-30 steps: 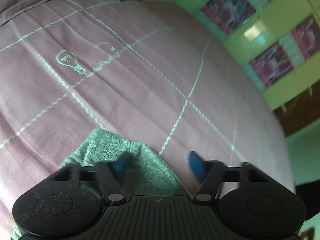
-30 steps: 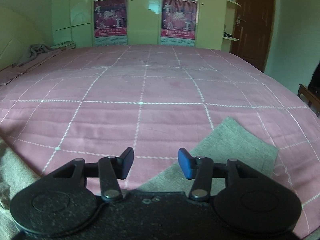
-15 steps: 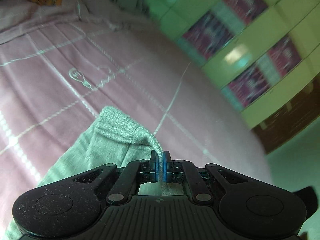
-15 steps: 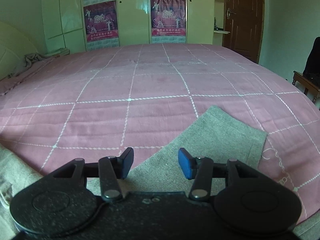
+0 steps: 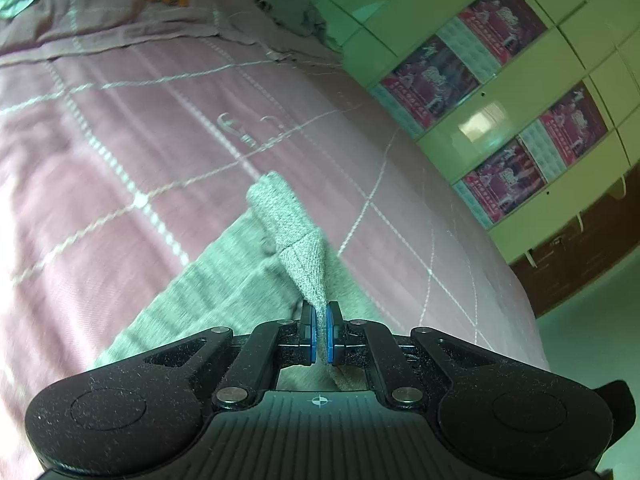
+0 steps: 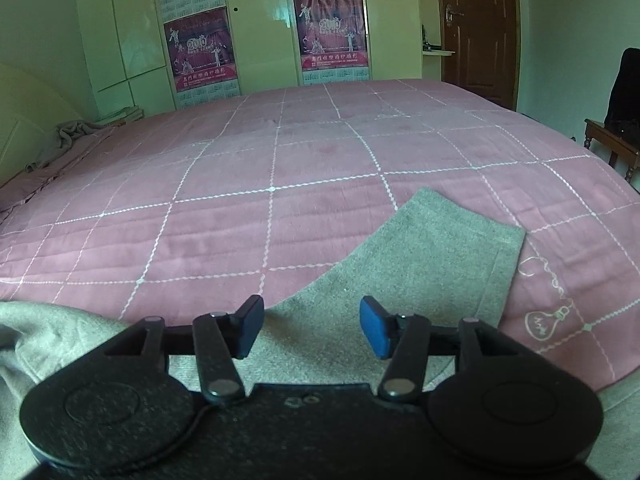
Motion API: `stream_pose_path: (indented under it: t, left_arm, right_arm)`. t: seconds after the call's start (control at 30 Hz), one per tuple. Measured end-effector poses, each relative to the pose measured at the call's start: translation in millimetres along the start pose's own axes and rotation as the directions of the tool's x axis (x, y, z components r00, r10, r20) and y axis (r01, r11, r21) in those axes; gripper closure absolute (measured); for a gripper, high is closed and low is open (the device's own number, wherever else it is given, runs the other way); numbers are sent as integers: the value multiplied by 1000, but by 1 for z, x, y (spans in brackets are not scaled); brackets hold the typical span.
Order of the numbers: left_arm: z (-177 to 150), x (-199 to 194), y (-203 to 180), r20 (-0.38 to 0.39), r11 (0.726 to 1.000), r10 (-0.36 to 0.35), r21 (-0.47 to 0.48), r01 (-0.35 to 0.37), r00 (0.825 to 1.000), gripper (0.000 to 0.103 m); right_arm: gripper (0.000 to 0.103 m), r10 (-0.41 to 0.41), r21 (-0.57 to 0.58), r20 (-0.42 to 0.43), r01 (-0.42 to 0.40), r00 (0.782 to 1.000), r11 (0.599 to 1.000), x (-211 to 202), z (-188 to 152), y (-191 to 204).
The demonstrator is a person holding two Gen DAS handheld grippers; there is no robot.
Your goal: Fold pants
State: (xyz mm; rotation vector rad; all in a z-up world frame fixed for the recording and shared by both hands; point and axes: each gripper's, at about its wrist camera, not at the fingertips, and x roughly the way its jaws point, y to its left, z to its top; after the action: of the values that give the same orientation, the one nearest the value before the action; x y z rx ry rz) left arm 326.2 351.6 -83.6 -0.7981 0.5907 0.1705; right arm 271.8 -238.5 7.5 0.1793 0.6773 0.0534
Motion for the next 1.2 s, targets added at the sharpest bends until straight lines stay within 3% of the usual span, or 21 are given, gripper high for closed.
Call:
stream_pose_path:
  t: [0.13, 0.3, 0.47, 0.53, 0.6, 0.63, 0.67, 0.7, 0.77, 0.83, 0.93, 1.03, 1.1, 1.17, 1.2]
  left_arm:
    - [8, 4, -13, -6, 1000, 2, 31, -1, 1000, 98]
    - [9, 2, -15, -13, 1000, -9, 26, 10, 1000, 98]
    - [9, 0, -13, -36, 998, -8, 66, 11, 999, 98]
    - [10, 0, -14, -49, 997, -7, 74, 11, 999, 98]
    - [10, -1, -12, -58, 997, -13, 77, 17, 998, 98]
    - [11, -1, -11, -63, 996, -14, 82, 19, 998, 98]
    - [11, -1, -10, -68, 996, -14, 85, 20, 998, 98]
    - [12, -2, -9, -74, 996, -14, 88, 20, 997, 98]
    - [15, -4, -9, -90, 995, -12, 100, 21, 996, 98]
    - [18, -22, -13, -51, 992, -70, 103, 75, 996, 98]
    - [8, -67, -15, 46, 972, -171, 170, 161, 984, 98]
    - [-18, -95, 8, 40, 969, -163, 196, 152, 986, 98]
    - [-40, -89, 36, -42, 987, -85, 133, 90, 995, 98]
    - [-59, -78, 60, -129, 997, -9, 79, 20, 992, 98]
    - [-66, -79, 69, -132, 999, -16, 48, 22, 991, 98]
  right_arm:
    - [36, -3, 10, -19, 3, 1000, 1000, -4, 1, 10]
    - [39, 90, 89, -87, -83, 992, 993, -4, -7, 49]
    - [39, 194, 293, -238, -120, 952, 948, 11, -20, 80]
    - [36, 191, 332, -291, -89, 938, 939, 20, -24, 89]
    - [35, 185, 382, -371, -32, 910, 924, 36, -27, 93]
    - [38, 192, 411, -388, -17, 901, 911, 42, -28, 93]
    - [48, 182, 418, -394, -1, 901, 908, 46, -28, 93]
    - [77, 173, 415, -384, 2, 907, 910, 47, -27, 93]
    - [84, 199, 433, -365, -24, 910, 901, 45, -26, 89]
    - [89, 218, 442, -287, -73, 933, 894, 30, -21, 83]
    - [89, 257, 412, -82, -202, 963, 888, -24, -11, 75]
    - [87, 339, 414, 35, -322, 940, 852, -68, -26, 50]
    - [86, 368, 413, 18, -342, 930, 844, -77, -56, 38]
    - [83, 366, 412, -90, -301, 926, 860, -68, -92, 34]
    - [82, 367, 432, -171, -266, 914, 862, -56, -109, 33]
